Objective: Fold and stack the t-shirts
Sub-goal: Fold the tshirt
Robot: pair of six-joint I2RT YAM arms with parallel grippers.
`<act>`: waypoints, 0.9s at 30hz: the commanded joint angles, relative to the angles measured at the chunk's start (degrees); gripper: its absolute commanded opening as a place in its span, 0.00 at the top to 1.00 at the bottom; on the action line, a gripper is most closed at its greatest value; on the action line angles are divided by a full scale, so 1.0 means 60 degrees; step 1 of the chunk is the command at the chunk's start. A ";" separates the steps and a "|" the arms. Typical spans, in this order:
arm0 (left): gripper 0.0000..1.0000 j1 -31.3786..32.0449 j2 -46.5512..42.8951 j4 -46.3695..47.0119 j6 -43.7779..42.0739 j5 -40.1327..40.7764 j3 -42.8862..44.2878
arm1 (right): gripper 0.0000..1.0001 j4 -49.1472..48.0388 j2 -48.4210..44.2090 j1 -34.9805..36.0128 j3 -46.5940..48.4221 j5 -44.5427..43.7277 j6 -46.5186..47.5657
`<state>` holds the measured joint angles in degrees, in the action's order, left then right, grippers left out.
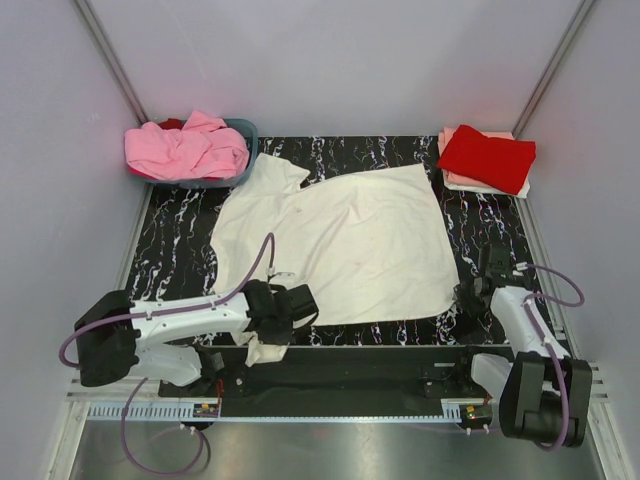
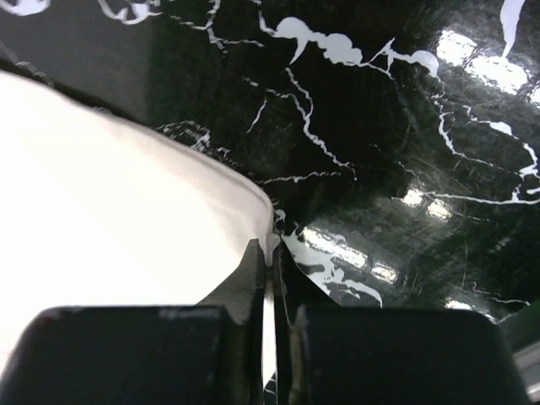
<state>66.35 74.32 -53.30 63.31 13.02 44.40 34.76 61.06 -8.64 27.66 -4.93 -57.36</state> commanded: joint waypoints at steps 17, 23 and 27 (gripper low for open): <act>0.96 0.0281 0.0223 -0.4516 -0.2009 -0.0033 0.4255 | 1.00 0.4299 -0.4508 -0.0039 0.2344 0.0851 0.0595; 0.94 -0.0890 0.1615 -0.5135 -0.4423 0.0175 0.6440 | 1.00 0.3480 -0.2988 -0.0039 0.3314 0.0689 0.1137; 0.94 -0.2264 0.2040 -0.4858 -0.5583 -0.0103 0.7304 | 1.00 0.2428 -0.1829 -0.0039 0.3592 0.1126 0.1371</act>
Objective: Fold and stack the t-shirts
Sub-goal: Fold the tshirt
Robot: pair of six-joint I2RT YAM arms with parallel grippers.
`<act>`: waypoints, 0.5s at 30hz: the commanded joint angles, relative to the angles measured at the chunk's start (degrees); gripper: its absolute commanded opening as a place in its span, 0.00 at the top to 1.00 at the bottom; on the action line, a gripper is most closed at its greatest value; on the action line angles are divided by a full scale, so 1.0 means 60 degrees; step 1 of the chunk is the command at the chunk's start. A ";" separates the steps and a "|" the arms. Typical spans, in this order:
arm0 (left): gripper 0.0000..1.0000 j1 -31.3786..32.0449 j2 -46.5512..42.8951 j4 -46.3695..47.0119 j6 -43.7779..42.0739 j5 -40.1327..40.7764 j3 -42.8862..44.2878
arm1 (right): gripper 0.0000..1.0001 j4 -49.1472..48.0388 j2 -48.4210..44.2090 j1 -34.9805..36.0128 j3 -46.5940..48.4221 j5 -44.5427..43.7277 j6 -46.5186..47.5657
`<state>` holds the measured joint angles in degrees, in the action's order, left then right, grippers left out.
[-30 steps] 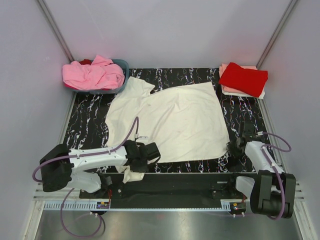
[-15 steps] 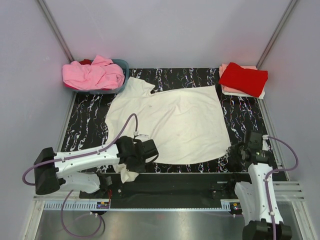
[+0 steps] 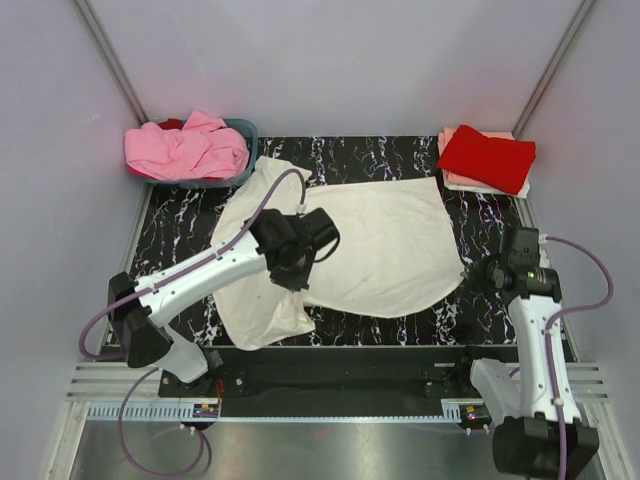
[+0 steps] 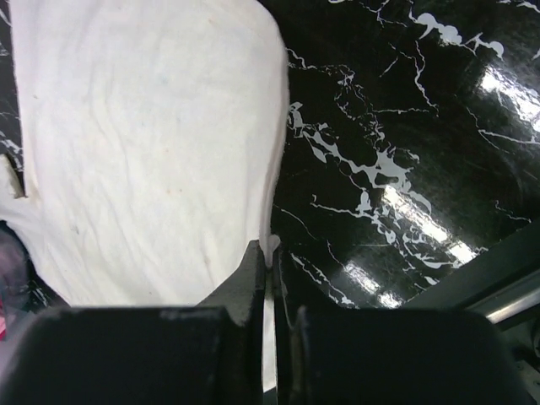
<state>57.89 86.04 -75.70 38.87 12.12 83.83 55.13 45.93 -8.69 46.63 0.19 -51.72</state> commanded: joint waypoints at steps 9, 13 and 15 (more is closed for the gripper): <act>0.94 -0.3024 0.1054 -0.0098 -0.3402 -0.1067 0.1145 | 1.00 -0.2552 0.3563 -0.0031 0.1235 0.0569 0.0740; 0.94 -0.3554 0.1743 0.0078 -0.3943 -0.1360 0.1613 | 1.00 -0.2802 0.4821 -0.0031 0.1734 0.0657 0.0813; 0.94 -0.3758 0.2166 0.0107 -0.4119 -0.1434 0.1921 | 1.00 -0.2934 0.5175 -0.0031 0.1968 0.0643 0.0842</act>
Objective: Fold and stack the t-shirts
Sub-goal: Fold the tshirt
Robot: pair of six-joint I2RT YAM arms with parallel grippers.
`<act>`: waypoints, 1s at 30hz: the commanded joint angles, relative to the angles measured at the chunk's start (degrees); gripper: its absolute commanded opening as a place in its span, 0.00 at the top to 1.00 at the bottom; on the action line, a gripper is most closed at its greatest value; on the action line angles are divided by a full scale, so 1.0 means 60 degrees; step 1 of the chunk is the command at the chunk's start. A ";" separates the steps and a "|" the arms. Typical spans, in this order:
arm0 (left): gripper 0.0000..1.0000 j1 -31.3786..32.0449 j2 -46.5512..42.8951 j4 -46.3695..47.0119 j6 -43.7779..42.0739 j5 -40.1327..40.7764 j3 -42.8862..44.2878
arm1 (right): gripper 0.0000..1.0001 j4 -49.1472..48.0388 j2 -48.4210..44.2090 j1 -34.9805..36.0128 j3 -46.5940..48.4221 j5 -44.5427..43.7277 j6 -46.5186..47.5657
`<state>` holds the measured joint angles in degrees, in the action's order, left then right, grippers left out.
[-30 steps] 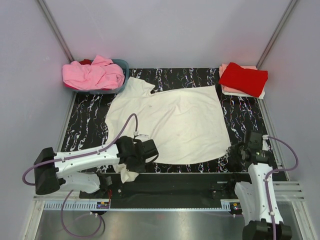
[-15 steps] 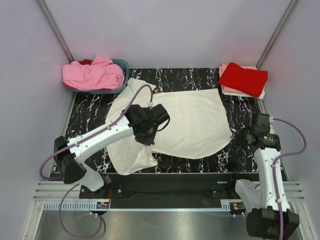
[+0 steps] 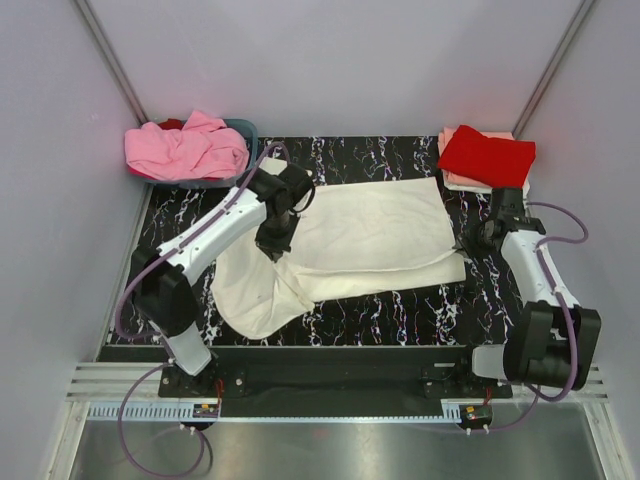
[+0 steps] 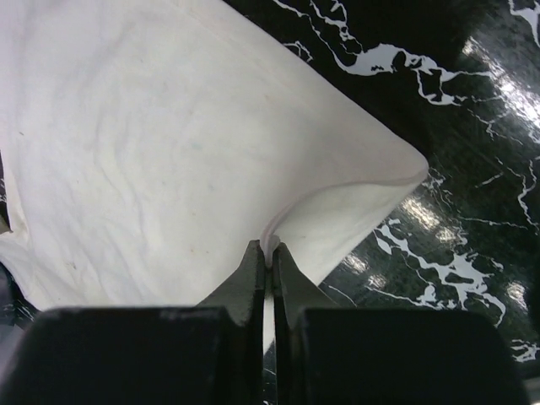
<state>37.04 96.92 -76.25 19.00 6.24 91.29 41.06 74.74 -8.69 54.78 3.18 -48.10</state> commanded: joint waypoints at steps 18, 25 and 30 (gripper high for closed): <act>0.91 -0.1191 0.3342 0.0418 -0.1161 0.0351 0.2906 | 1.00 -0.1497 0.3919 -0.0031 0.1913 -0.0017 0.0457; 0.56 -0.1149 0.3169 0.0505 -0.0518 0.2294 0.3038 | 0.62 -0.1204 0.4593 -0.0031 0.2280 -0.0500 0.0531; 0.45 0.0135 0.0783 0.1207 0.0011 0.4670 0.1097 | 0.06 -0.1072 0.4756 -0.0046 0.2558 -0.0486 0.0706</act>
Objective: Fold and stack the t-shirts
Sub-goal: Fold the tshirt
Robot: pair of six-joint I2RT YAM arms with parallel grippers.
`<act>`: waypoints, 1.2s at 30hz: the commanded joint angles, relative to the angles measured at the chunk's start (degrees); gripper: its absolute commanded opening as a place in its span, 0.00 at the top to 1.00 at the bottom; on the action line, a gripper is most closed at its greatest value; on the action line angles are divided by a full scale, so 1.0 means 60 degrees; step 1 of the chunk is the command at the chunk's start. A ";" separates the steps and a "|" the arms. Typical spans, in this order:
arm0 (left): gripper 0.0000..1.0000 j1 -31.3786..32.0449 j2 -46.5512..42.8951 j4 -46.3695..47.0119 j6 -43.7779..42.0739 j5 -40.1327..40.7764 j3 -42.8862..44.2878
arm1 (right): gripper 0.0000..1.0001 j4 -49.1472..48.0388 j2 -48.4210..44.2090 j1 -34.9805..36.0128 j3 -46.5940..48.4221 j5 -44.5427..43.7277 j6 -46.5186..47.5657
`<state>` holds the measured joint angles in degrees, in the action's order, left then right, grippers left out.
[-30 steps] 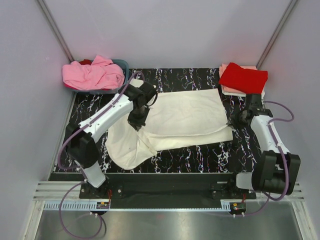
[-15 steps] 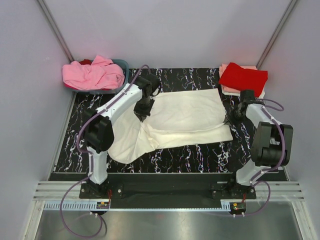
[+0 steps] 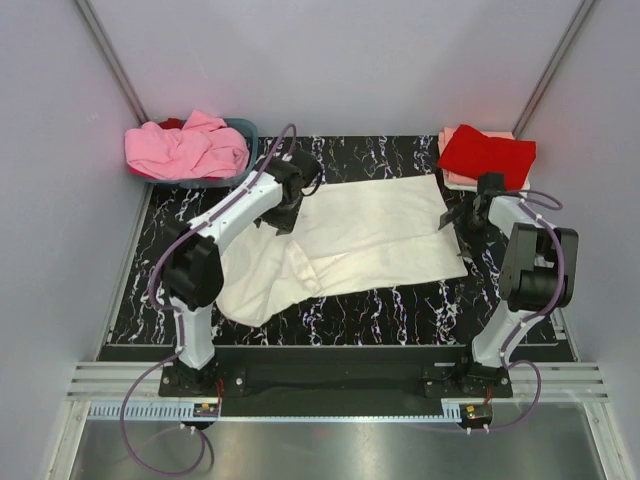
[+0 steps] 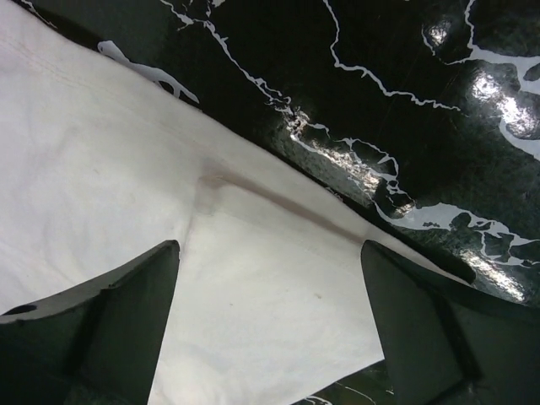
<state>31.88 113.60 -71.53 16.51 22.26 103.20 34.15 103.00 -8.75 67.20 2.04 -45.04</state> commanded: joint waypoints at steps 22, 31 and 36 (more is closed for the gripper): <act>0.51 0.5131 -0.0873 0.3381 0.1759 0.2516 -0.3899 | 0.02 -0.4328 -0.9138 0.0375 -0.8091 0.3204 -0.0346; 0.49 0.5160 -0.0916 0.3821 0.1803 0.2120 -0.4280 | 0.04 -0.5325 -0.8189 0.0419 -0.8285 0.3453 -0.0346; 0.48 0.5321 -0.1252 0.3777 0.2081 0.2003 -0.4455 | 0.05 -0.5545 -0.7763 0.0419 -0.8255 0.3527 -0.0346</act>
<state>62.87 109.34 -50.22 26.96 34.68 77.08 4.99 56.10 -6.68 16.51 21.82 -46.98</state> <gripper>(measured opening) 0.515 0.955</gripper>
